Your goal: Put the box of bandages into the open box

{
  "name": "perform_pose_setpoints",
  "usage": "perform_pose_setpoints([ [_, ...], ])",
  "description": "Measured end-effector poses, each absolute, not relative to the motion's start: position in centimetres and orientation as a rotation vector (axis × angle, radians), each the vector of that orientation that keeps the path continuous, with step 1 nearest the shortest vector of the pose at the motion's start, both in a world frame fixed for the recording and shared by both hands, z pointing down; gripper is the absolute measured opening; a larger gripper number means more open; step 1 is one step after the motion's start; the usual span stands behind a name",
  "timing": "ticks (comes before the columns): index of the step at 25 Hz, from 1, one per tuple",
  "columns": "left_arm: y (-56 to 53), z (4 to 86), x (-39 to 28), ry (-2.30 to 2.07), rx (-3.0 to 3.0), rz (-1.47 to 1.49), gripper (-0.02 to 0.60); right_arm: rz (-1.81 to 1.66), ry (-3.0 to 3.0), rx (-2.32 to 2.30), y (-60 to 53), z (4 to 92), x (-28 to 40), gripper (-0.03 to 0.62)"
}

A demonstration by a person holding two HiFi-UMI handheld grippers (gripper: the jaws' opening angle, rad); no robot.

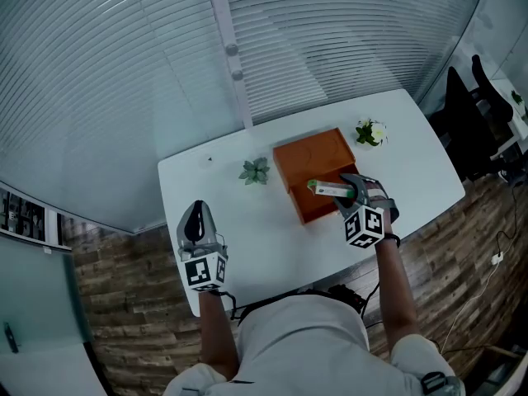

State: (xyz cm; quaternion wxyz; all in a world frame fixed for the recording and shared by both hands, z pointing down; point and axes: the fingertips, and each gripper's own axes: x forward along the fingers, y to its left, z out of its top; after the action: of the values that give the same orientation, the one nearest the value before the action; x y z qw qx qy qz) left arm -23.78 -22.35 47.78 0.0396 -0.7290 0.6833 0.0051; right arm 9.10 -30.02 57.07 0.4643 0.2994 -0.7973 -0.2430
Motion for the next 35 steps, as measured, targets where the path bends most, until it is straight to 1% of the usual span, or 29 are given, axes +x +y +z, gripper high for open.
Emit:
perform_pose_setpoints([
  [4,-22.2,47.8,-23.9,2.090,-2.239,0.019,0.028,-0.585,-1.957,0.738,-29.9,57.1,9.3,0.229],
  [18,-21.6,47.6,-23.1,2.076,-2.261,0.034,0.028,-0.535,-1.986,0.797,-30.1,55.5,10.0,0.221],
  [21,-21.3,47.5,-23.0,2.076,-2.259,0.029,0.028,-0.451,-2.089,0.912,-30.1,54.1,10.2,0.216],
  [24,-21.3,47.5,-22.8,2.072,-2.263,0.029,0.028,-0.282,-2.308,1.121,-30.0,51.2,11.0,0.210],
  [30,-21.4,47.1,-22.2,2.048,-2.265,0.025,0.028,0.035,-2.774,1.532,-28.0,44.6,13.8,0.136],
  [32,-21.6,46.8,-21.9,2.033,-2.269,0.022,0.028,0.054,-2.806,1.622,-27.3,44.0,14.8,0.111],
  [35,-21.8,46.5,-21.4,2.017,-2.273,0.023,0.028,-0.006,-2.734,1.679,-26.7,44.6,15.4,0.058],
])
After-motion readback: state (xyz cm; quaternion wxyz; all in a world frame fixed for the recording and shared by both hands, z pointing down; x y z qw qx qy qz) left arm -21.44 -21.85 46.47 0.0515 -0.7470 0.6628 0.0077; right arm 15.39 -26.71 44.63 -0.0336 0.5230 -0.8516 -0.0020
